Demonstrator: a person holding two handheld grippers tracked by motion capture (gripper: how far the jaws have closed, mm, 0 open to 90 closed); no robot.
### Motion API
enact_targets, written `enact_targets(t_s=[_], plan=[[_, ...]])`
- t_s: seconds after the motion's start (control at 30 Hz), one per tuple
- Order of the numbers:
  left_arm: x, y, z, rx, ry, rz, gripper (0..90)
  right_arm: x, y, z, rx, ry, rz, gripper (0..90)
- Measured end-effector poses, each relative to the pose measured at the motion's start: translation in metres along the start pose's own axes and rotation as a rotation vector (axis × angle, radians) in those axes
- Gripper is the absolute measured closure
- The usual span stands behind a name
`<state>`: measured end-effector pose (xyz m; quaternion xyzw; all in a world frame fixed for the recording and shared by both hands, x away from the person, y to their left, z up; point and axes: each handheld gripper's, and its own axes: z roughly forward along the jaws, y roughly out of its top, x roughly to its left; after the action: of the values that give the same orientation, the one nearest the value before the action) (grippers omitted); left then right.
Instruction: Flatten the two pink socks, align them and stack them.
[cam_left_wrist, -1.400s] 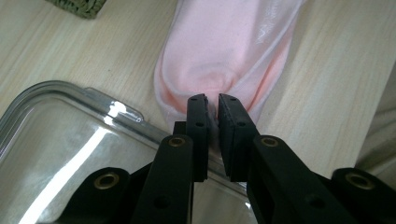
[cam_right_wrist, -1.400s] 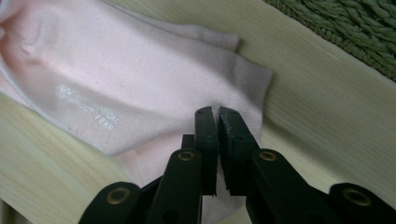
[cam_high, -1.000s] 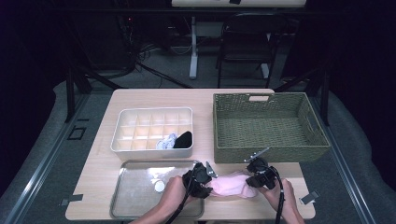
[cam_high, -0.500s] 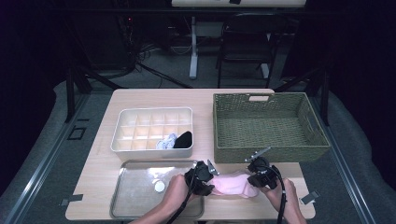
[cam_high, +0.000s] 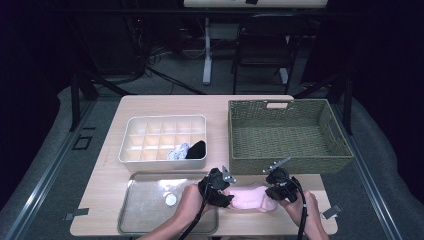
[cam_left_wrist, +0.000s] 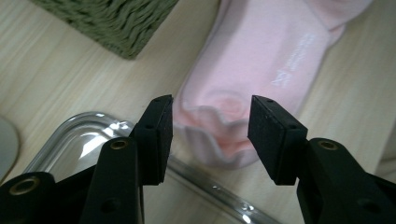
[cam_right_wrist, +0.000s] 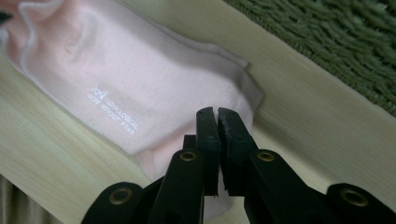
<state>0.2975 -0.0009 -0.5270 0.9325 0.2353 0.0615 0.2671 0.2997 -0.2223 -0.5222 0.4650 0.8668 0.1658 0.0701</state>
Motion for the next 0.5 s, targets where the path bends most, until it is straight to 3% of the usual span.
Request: enact_targets(t_s=[0.13,0.2,0.33,0.4,0.5], plan=[[-0.003,0.0,0.007,0.025,-0.031,0.027,51.5,0.001,0.0,0.0,-0.019,-0.003,0.008,87.6],[-0.008,-0.003,0.017,0.069,-0.035,0.063,55.6,-0.001,0.0,0.0,0.011,-0.006,-0.009,87.6],[-0.012,-0.004,0.021,0.084,-0.018,0.093,69.1,-0.002,0.001,0.004,0.028,-0.014,-0.014,87.6],[-0.013,-0.006,0.023,0.086,-0.01,0.106,77.1,-0.002,0.0,0.006,0.018,0.006,0.001,87.6],[-0.014,-0.007,0.023,0.074,0.0,0.115,84.7,-0.003,0.0,0.003,0.013,-0.014,-0.01,87.6]])
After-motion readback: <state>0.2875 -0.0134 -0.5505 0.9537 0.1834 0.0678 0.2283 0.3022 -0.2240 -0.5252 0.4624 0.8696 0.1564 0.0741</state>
